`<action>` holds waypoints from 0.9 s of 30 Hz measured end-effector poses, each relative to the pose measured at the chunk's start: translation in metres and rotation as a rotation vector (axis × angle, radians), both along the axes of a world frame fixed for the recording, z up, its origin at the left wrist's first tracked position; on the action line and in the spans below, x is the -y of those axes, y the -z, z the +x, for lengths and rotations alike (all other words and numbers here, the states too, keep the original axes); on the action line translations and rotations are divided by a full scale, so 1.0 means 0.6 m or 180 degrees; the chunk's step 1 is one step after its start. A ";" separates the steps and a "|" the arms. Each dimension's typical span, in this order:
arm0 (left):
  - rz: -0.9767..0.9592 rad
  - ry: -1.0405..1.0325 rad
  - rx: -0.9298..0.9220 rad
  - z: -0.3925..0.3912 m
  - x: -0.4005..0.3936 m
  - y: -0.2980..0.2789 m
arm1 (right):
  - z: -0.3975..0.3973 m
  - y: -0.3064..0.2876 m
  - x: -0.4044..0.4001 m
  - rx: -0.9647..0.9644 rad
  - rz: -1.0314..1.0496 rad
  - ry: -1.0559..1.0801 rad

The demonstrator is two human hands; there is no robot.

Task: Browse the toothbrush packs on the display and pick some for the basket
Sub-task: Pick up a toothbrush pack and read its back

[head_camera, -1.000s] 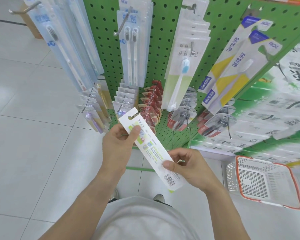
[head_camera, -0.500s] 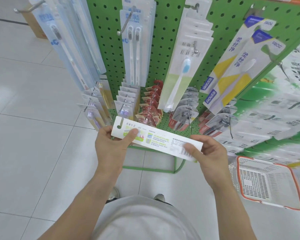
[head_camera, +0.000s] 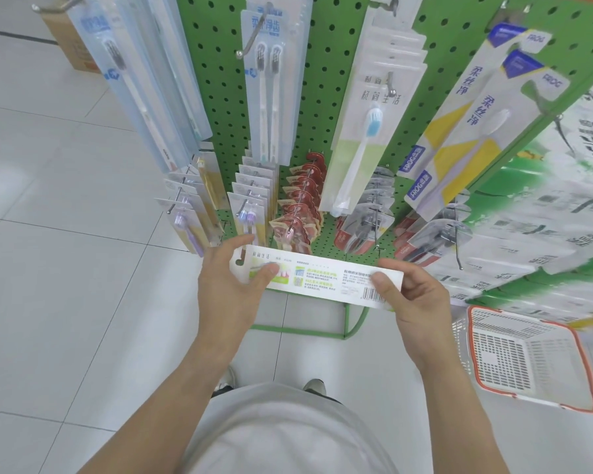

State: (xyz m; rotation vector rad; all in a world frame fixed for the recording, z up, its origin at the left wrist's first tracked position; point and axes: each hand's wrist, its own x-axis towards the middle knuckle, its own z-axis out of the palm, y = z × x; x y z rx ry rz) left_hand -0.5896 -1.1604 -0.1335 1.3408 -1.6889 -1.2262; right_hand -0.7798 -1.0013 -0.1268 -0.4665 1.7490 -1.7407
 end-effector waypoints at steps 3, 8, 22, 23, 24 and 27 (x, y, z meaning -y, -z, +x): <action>0.0137 -0.0048 -0.0053 -0.001 -0.001 0.006 | -0.001 0.002 -0.001 -0.0033 0.0107 -0.0005; 0.0155 -0.0042 -0.0064 -0.003 -0.005 0.009 | 0.002 0.001 -0.006 0.0038 -0.0015 0.0179; -0.0122 -0.0039 0.0338 -0.011 -0.010 0.007 | -0.004 -0.010 -0.020 0.0000 0.0110 -0.0107; -0.0383 0.0048 0.0612 -0.014 -0.012 0.011 | -0.001 -0.011 -0.018 0.0012 0.0097 -0.0083; -0.0690 0.0146 0.0907 -0.017 -0.014 0.015 | 0.000 -0.011 -0.016 0.0045 0.0081 -0.0062; -0.1405 0.0403 0.1453 -0.025 -0.027 0.022 | 0.009 -0.012 -0.007 0.0236 0.0001 -0.0044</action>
